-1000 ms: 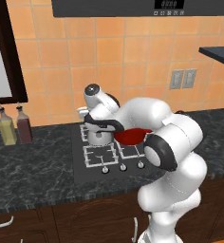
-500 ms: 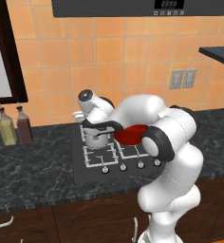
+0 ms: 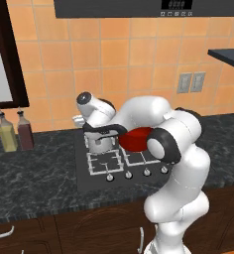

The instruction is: Pick the kettle from the counter and place it on a stove burner. Then turn the burner on.

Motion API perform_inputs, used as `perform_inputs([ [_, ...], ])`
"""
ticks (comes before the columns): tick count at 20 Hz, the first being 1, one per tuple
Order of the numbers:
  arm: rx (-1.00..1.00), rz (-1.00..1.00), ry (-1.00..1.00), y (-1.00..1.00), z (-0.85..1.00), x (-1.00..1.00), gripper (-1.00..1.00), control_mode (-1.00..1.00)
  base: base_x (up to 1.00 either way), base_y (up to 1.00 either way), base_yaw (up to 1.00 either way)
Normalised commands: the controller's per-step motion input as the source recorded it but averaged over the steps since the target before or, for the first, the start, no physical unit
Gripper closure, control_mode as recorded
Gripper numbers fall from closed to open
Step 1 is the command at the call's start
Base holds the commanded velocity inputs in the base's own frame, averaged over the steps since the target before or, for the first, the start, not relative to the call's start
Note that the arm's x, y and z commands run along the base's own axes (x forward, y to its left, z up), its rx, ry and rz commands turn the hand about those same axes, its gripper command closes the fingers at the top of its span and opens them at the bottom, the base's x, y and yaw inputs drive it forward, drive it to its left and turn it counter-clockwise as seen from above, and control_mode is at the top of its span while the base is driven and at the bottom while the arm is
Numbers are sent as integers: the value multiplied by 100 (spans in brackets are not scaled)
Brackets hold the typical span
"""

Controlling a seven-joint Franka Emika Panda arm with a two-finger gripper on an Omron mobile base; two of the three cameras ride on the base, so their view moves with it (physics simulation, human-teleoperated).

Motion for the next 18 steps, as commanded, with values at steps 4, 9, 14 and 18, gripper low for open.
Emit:
perform_inputs([
  [4, -1, 0, 0, 3, -26, 0, 100, -100, 0, 0, 0],
  [9, 0, 0, 0, 0, -25, -7, 100, -100, 0, 0, 0],
  [14, 0, 0, 0, 0, -54, -42, 100, -100, 0, 0, 0],
  [18, 1, -1, -6, 0, -67, -23, 100, -100, 0, 0, 0],
])
